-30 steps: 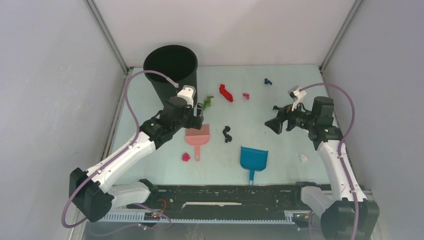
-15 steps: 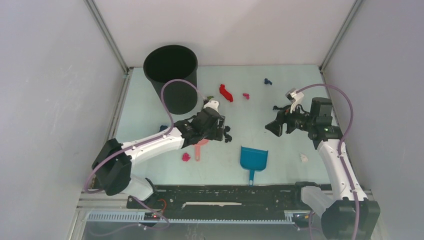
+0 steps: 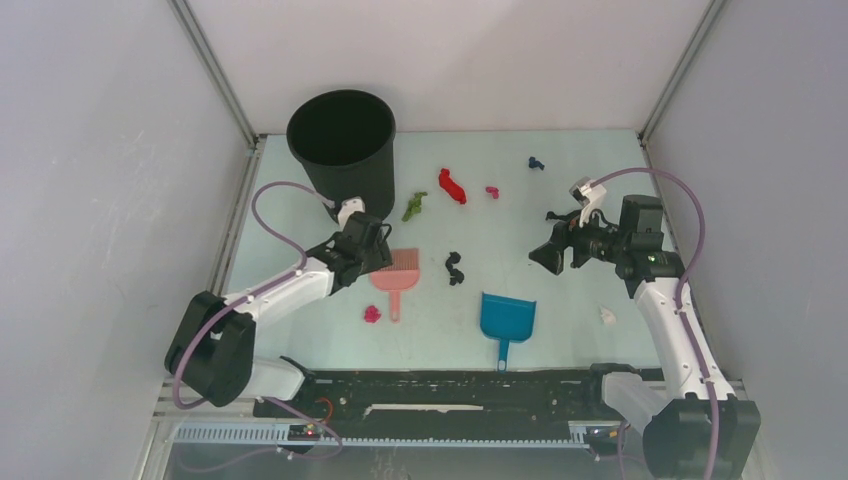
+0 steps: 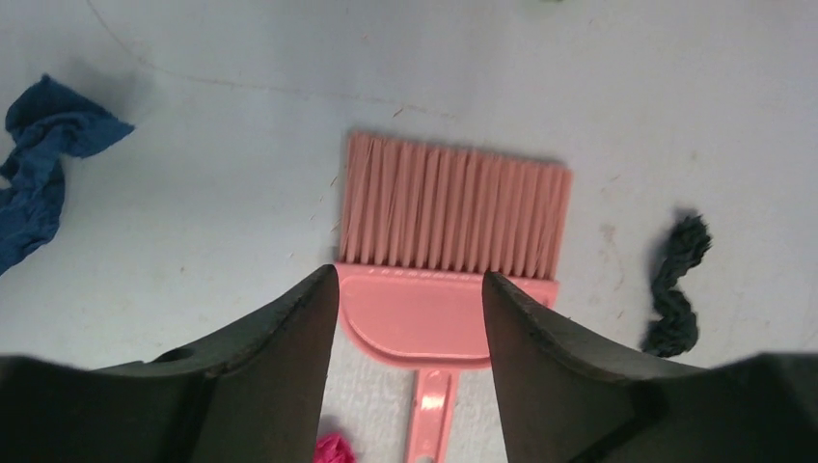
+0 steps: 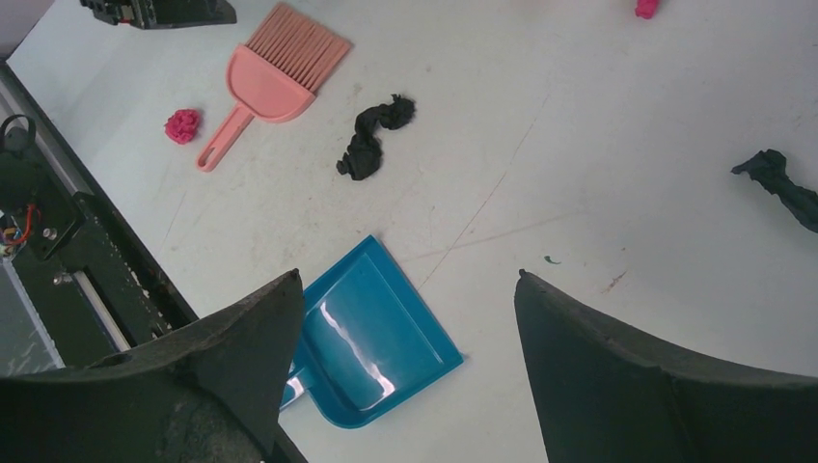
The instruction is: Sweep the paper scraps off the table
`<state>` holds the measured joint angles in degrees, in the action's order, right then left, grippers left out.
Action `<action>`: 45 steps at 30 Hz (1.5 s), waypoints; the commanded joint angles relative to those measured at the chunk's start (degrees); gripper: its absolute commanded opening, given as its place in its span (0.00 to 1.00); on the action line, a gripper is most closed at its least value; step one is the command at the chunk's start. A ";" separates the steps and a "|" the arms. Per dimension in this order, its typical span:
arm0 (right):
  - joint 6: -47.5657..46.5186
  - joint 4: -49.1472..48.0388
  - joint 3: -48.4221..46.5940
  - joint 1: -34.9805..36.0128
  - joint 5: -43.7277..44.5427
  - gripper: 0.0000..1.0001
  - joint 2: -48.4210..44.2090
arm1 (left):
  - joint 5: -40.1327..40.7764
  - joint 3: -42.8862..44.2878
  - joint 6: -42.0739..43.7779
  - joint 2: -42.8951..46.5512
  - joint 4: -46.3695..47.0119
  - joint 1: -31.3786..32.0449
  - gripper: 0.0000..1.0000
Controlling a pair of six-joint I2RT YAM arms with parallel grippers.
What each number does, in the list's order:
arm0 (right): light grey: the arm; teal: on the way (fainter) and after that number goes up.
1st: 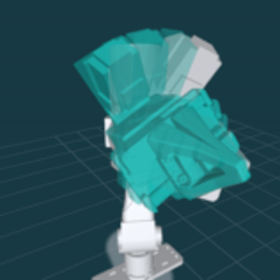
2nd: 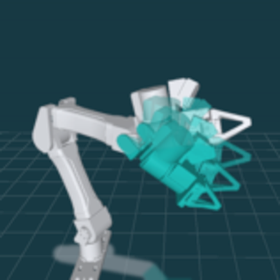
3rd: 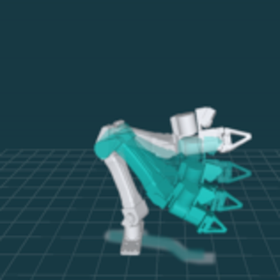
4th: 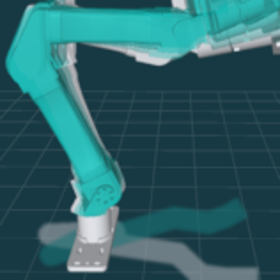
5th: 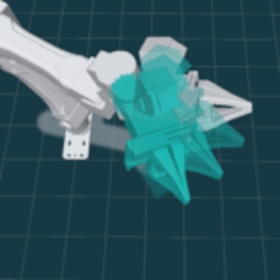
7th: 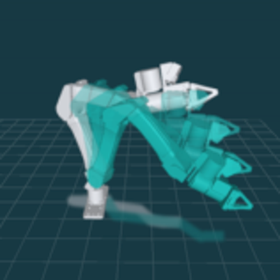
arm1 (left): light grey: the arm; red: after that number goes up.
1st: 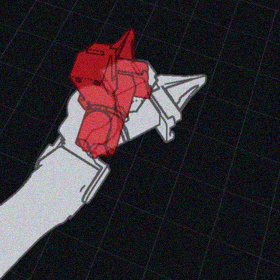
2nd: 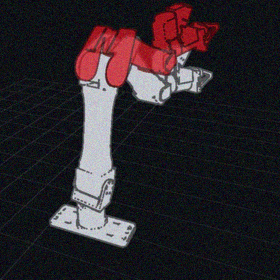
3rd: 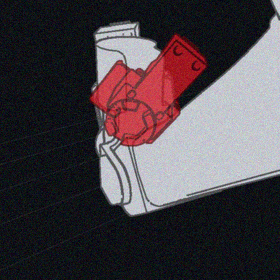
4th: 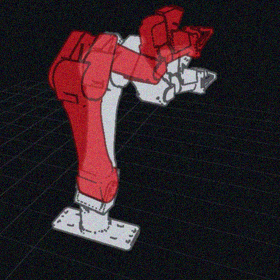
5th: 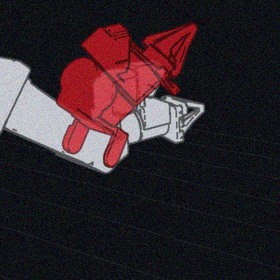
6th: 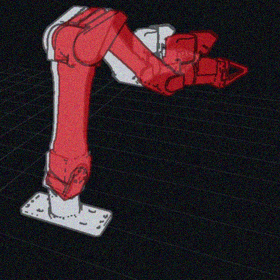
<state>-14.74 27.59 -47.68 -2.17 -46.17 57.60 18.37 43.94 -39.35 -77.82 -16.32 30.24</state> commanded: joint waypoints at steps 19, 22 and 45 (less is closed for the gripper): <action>-2.59 0.32 -0.29 0.97 0.45 0.90 0.54 | 4.30 5.43 3.75 -10.46 3.35 -1.95 0.48; -2.94 0.42 -0.32 1.39 0.96 0.90 1.01 | 2.61 6.22 3.93 -11.75 3.21 -2.35 0.46; -6.44 1.18 -0.83 8.16 7.07 0.91 2.76 | -0.31 8.11 5.45 -16.49 3.03 -2.55 0.21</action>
<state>-19.49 28.99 -47.68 5.10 -40.69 59.99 18.83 49.76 -35.38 -94.19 -14.20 27.92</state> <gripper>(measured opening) 0.906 0.268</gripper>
